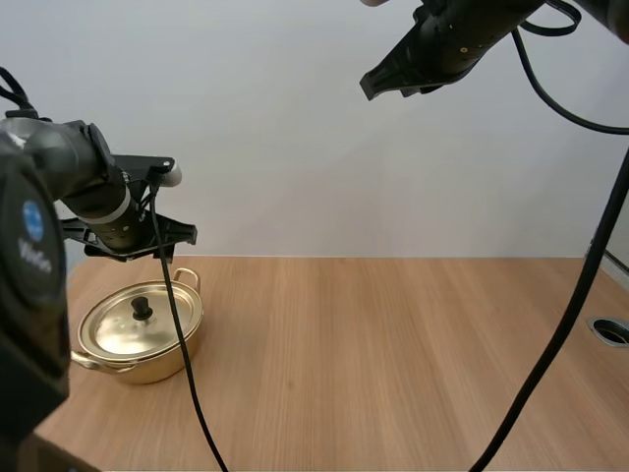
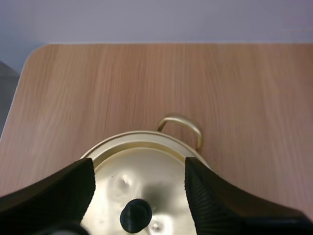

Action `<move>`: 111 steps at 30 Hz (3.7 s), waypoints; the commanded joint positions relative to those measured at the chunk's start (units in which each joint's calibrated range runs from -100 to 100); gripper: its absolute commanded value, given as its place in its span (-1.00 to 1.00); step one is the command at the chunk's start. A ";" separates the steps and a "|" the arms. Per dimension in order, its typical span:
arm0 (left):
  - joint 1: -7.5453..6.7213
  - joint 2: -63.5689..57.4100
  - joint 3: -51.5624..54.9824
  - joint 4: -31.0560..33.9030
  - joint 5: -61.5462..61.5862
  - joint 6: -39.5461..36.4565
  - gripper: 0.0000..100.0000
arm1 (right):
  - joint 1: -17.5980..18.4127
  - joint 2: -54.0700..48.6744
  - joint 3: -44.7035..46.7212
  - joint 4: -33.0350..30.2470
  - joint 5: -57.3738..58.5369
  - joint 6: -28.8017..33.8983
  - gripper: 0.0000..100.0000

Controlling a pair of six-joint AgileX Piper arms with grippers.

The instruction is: Open the pot, put the car inside, and close it

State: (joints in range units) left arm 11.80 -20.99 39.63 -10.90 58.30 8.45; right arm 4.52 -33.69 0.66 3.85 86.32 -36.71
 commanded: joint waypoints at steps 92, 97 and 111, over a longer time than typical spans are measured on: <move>-10.81 -79.01 60.37 14.55 -28.21 -27.76 0.77 | -5.04 -66.31 93.77 1.00 -72.85 18.84 -1.00; -10.81 -79.01 60.37 14.55 -28.21 -27.76 0.77 | -5.04 -66.31 99.34 2.33 -74.27 18.84 -1.00; -10.81 -79.01 60.37 14.55 -28.21 -27.76 0.77 | -3.80 -66.31 99.34 3.20 -54.51 18.84 -1.00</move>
State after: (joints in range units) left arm 0.98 -100.00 100.00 3.63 30.07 -19.36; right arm 0.44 -100.00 100.00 7.02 26.32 -17.87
